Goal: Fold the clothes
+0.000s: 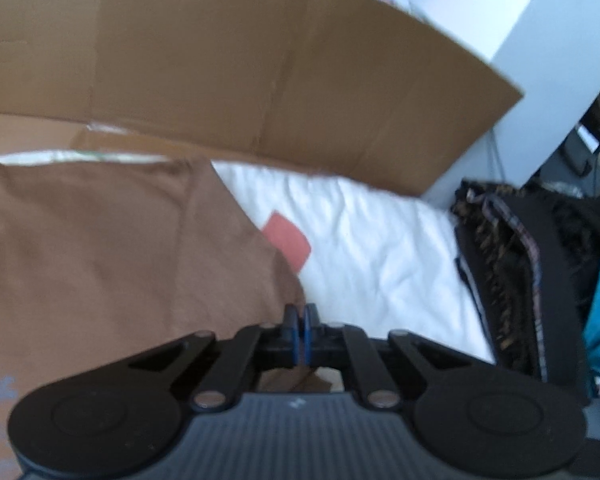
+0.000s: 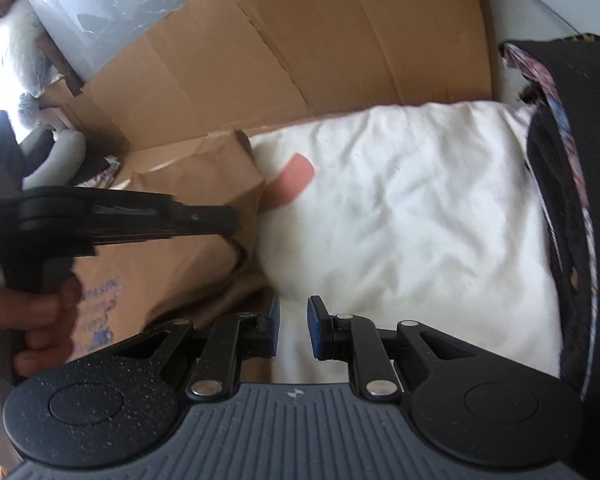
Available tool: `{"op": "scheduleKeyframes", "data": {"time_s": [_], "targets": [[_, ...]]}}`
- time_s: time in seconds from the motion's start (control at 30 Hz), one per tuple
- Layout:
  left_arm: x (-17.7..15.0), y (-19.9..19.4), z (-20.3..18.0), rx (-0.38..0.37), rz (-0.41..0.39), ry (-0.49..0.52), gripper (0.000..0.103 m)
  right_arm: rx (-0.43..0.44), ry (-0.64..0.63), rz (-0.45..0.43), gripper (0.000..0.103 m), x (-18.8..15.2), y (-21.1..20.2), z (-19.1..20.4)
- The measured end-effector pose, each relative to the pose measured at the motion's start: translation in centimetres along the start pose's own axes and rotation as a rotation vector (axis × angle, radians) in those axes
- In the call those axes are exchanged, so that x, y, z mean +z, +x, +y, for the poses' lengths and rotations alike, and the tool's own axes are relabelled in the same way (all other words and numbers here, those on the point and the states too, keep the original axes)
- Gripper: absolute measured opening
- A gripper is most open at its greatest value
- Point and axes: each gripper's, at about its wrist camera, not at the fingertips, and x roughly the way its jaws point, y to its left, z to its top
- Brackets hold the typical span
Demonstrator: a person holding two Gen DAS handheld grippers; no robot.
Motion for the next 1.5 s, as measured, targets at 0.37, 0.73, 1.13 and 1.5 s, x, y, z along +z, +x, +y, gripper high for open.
{"op": "scheduleKeyframes", "data": {"time_s": [0.37,0.73,1.13,1.5], "targets": [[2.2,-5.4,4.1,0.052,-0.06,0.005,0.003,0.025,-0.006,-0.046,0.019,1.0,-0.2,3.0],[0.5,-4.4,11.3,0.075,-0.055,-0.08,0.003,-0.016,-0.05,-0.036,0.019,3.3,2.4,3.8],[0.4,-4.6,14.8,0.006,-0.12,-0.1,0.003,-0.043,-0.128,-0.053,0.019,8.7,9.7,6.0],[-0.1,-4.6,16.5,-0.016,-0.106,-0.171,0.003,-0.051,-0.229,-0.026,0.026,12.6,15.1,7.9]]}}
